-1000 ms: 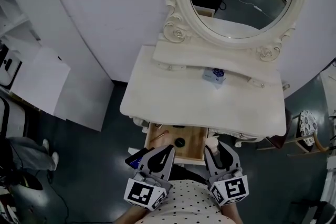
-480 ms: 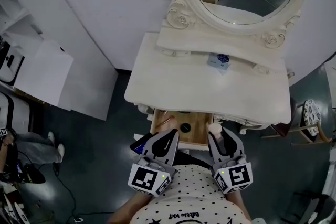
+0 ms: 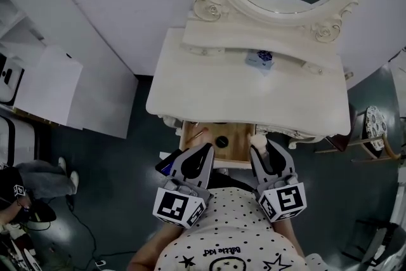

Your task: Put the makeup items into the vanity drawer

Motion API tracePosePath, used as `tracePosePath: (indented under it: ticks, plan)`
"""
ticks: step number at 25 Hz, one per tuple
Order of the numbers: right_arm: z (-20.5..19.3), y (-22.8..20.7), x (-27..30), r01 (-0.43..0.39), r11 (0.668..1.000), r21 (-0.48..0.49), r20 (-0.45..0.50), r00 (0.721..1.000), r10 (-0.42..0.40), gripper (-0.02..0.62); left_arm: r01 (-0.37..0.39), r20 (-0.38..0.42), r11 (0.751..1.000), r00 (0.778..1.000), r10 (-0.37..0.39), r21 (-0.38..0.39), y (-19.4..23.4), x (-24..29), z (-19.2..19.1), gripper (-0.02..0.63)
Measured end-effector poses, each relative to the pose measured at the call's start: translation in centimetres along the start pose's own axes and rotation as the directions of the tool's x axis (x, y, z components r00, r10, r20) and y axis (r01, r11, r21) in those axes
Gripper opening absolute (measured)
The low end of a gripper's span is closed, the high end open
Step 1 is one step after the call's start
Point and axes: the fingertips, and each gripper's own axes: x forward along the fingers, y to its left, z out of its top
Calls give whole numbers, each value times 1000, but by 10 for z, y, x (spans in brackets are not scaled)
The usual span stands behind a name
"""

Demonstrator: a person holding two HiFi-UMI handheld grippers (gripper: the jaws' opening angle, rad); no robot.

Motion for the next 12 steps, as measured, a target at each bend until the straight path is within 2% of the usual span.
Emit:
tracePosePath:
  ticks: [12]
  plan:
    - [-1, -3, 3, 0, 1000, 9, -3, 1000, 0, 152, -36, 19, 999, 999, 36, -17, 7, -4, 1, 9]
